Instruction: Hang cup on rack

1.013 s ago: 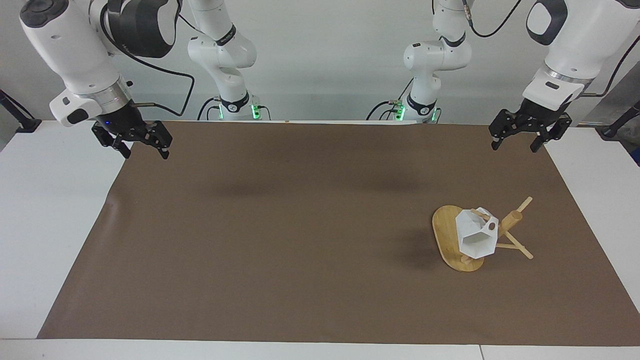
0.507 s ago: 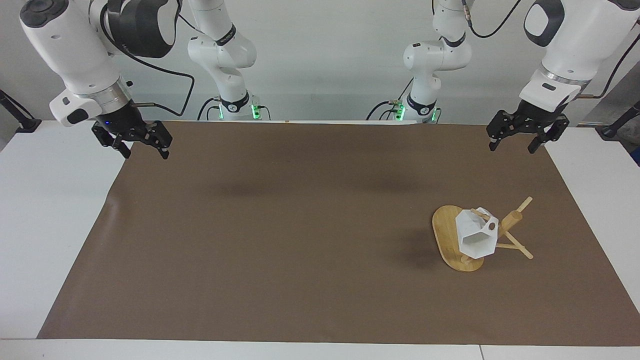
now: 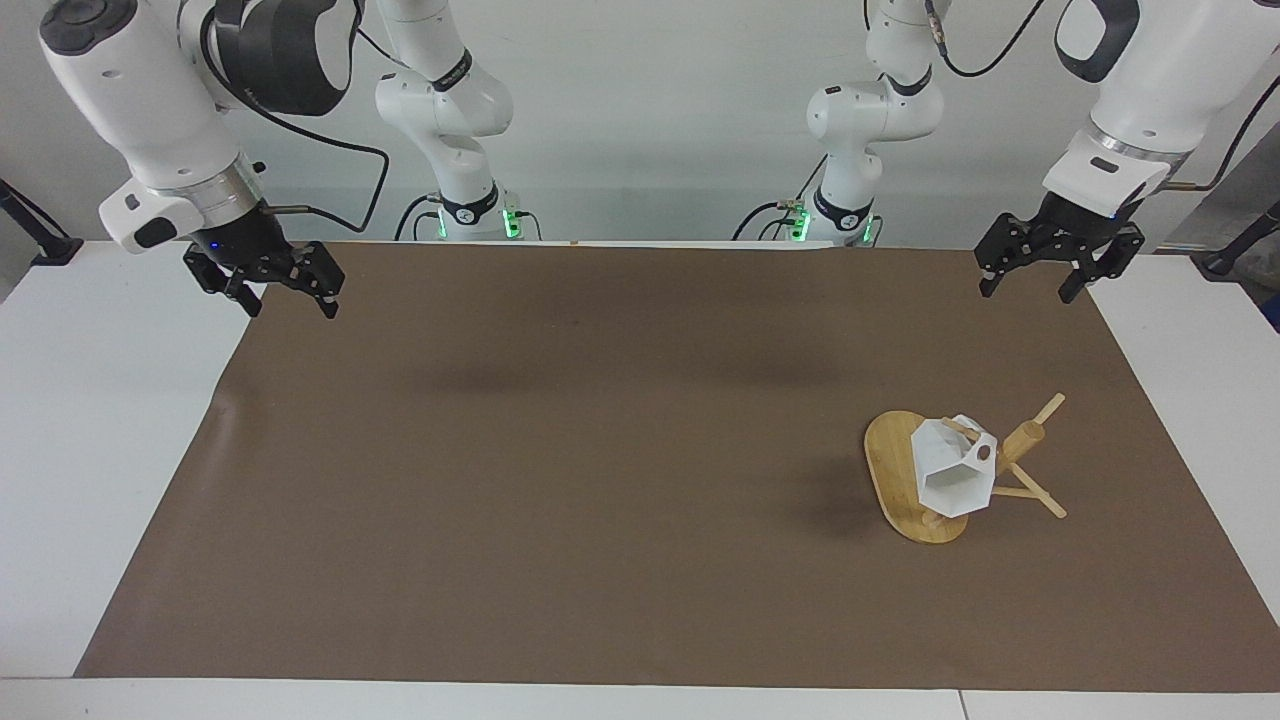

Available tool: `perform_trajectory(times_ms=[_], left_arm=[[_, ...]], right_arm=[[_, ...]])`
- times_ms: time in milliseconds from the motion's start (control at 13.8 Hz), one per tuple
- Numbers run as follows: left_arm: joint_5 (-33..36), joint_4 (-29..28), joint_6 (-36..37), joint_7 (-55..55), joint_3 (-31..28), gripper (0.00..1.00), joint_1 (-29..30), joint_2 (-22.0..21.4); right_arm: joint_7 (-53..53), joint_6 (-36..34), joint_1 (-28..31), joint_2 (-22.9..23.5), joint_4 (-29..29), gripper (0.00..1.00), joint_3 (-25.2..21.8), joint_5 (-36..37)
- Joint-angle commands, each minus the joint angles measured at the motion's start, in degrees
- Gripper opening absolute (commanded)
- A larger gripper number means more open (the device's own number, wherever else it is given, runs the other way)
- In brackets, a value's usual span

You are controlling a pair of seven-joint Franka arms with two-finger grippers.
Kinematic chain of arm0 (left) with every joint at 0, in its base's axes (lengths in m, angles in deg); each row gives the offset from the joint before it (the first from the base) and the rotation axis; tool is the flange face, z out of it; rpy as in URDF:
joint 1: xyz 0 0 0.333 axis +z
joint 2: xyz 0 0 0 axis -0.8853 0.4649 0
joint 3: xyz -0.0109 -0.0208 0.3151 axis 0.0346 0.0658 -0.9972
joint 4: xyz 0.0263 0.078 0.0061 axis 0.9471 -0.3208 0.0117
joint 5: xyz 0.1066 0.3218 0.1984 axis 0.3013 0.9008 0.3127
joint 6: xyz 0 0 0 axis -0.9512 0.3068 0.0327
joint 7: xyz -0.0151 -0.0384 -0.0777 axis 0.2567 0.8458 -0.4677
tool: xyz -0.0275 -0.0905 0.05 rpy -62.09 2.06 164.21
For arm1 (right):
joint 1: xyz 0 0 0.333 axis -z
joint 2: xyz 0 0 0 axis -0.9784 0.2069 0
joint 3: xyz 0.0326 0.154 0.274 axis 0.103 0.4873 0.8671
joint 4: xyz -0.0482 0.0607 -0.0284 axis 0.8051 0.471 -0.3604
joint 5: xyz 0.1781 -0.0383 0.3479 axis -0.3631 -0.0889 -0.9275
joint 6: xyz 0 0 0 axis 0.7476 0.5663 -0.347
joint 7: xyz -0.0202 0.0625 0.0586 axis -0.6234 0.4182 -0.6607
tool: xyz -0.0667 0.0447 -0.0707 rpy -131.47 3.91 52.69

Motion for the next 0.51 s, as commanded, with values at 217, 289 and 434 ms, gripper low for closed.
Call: perform_trajectory(times_ms=[217,289,434], left_arm=[[-0.2,2.0,5.0,-0.6,-4.0,1.00,-5.5,0.1],[-0.2,1.9,5.5,-0.6,-5.3,1.00,-7.2,-1.2],[-0.2,1.8,5.9,-0.5,-6.4,1.00,-8.3,-1.6]], right_arm=[[0.8,-0.3,0.0,-1.0,-1.0,1.00,0.2,0.6],[0.8,-0.3,0.0,-1.0,-1.0,1.00,0.2,0.6],[0.8,-0.3,0.0,-1.0,-1.0,1.00,0.2,0.6]])
